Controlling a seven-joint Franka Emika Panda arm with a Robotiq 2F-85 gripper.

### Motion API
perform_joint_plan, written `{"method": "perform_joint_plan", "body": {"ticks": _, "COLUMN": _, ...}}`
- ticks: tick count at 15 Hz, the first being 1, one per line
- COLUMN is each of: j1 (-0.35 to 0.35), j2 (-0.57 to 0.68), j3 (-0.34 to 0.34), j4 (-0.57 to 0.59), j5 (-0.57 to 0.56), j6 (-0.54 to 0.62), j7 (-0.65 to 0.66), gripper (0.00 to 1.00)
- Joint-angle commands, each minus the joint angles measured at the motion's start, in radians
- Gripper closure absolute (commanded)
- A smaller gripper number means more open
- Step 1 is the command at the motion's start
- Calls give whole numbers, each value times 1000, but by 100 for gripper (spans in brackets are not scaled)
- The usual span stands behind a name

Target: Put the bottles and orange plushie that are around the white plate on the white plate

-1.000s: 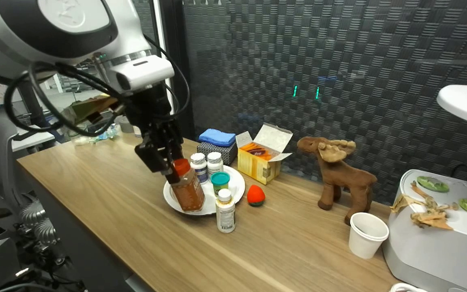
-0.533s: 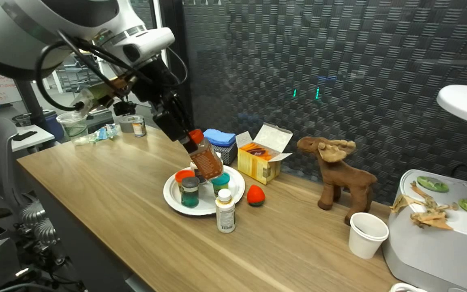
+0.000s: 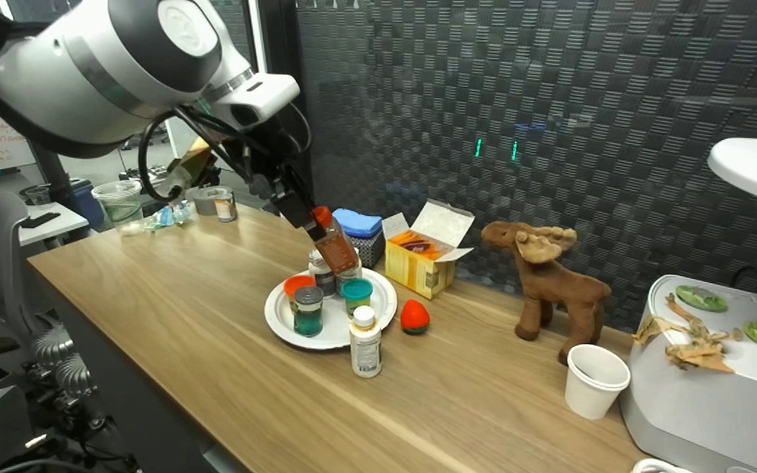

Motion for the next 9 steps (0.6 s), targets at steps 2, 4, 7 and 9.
{"method": "perform_joint_plan", "body": {"ticks": 2, "j1": 7, "j2": 55, "j3": 5, "j4": 51, "j5": -10, "j6": 51, "j7": -28, "gripper": 76}}
{"method": "perform_joint_plan", "body": {"ticks": 4, "j1": 12, "j2": 56, "j3": 4, "j4": 53, "j5": -17, "j6": 47, "j7": -24, "gripper": 76}}
{"method": "perform_joint_plan", "body": {"ticks": 7, "j1": 20, "j2": 46, "j3": 4, "j4": 46, "j5": -25, "j6": 38, "j7": -19, "gripper": 76}}
{"method": "perform_joint_plan", "body": {"ticks": 9, "j1": 25, "j2": 36, "j3": 2, "j4": 43, "j5": -35, "j6": 23, "j7": 3, "gripper": 76}}
